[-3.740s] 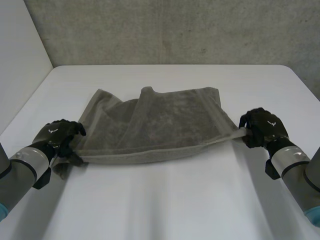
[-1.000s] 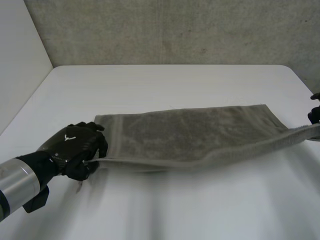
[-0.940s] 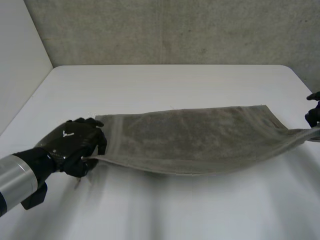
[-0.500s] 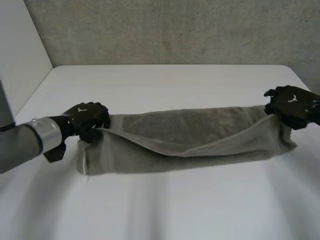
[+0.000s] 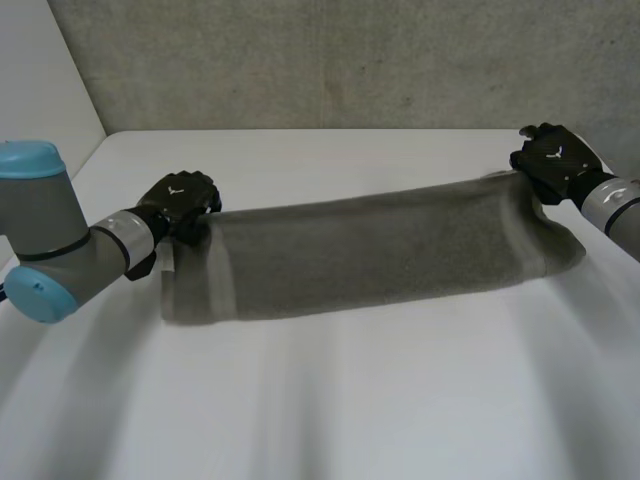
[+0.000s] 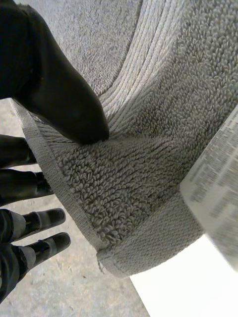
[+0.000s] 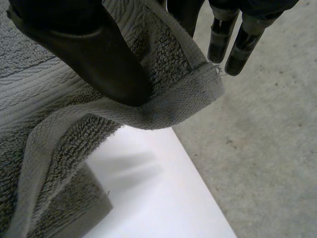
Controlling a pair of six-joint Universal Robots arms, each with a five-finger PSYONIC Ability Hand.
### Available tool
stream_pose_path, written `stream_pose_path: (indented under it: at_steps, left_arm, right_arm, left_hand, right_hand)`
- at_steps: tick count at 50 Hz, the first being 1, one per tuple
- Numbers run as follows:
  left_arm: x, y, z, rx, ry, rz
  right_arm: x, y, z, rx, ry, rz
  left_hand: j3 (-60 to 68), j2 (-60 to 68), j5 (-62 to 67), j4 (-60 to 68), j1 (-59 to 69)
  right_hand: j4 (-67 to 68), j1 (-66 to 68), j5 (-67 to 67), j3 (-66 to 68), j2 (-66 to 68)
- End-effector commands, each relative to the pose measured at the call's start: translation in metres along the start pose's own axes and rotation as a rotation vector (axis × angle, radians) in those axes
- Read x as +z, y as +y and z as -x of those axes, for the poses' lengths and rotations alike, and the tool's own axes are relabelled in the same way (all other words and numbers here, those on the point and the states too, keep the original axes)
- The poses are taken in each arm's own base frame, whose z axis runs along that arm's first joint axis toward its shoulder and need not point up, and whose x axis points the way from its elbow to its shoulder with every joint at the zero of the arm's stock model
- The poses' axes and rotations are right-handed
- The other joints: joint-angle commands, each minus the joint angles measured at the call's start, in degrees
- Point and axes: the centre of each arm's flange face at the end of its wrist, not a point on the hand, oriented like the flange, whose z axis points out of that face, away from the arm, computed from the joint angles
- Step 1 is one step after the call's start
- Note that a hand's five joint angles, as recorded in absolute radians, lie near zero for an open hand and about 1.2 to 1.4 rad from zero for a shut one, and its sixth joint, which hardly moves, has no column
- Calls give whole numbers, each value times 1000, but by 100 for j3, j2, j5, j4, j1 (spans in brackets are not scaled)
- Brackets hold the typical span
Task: Fold the towel.
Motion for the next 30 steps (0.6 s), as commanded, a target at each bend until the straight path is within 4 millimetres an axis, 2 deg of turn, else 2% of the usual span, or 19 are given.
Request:
stream_pose_path:
  at_steps: [1, 13, 18, 19, 20, 22, 23, 24, 25, 27, 30]
  left_arm:
    - [7, 9, -6, 10, -6, -4]
    - [17, 19, -13, 15, 11, 8]
    - [19, 26, -14, 10, 14, 20]
    - [19, 27, -14, 10, 12, 22]
    - [19, 27, -14, 10, 12, 22]
    - [21, 26, -11, 13, -4, 16]
    - [21, 26, -11, 13, -4, 16]
    - [22, 25, -10, 15, -17, 16]
    - [22, 25, -9, 15, -17, 16]
    - [22, 23, -7, 19, -39, 14]
    - [22, 18, -4, 23, -55, 4]
  right_arm:
    - [7, 20, 13, 14, -16, 24]
    - [11, 32, 15, 3, 5, 20]
    - [10, 33, 14, 5, 4, 19]
    - [10, 33, 14, 3, 5, 20]
    - [10, 33, 14, 3, 5, 20]
    - [11, 33, 13, 3, 13, 23]
    - [11, 33, 13, 3, 13, 23]
    - [11, 33, 12, 1, 17, 23]
    - [11, 33, 9, -2, 30, 28]
    - [12, 32, 6, -7, 49, 34]
    - [13, 28, -4, -23, 99, 42]
  left_hand:
    - [-246, 369, 319, -288, 442]
    - [-246, 369, 319, -288, 442]
    - [-246, -752, -803, -288, -679]
    - [-246, -1422, -1472, -288, -1349]
    - [-246, -1428, -1479, -288, -1355]
    - [-246, -3821, -3872, -288, -3749]
    - [-246, -3834, -3884, -288, -3761]
    - [-246, -4367, -4417, -288, -4294]
    - [-246, -4372, -4423, -288, -4299]
    - [-246, -4875, -4926, -288, -4802]
    - [-246, -4927, -4977, -288, -4854]
  right_hand:
    - [-342, 443, 258, -42, 374]
    - [-342, 275, 90, -42, 206]
    - [-342, 41, -145, -42, -28]
    - [-342, -427, -612, -42, -496]
    - [-342, -431, -617, -42, -501]
    - [-342, -2856, -3042, -42, -2925]
    - [-342, -2870, -3056, -42, -2940]
    - [-342, -5019, -5204, -42, -5088]
    - [-342, -6210, -6395, -42, -6279]
    - [-342, -6210, -6395, -42, -6279]
    - [-342, -6210, -6395, -42, -6279]
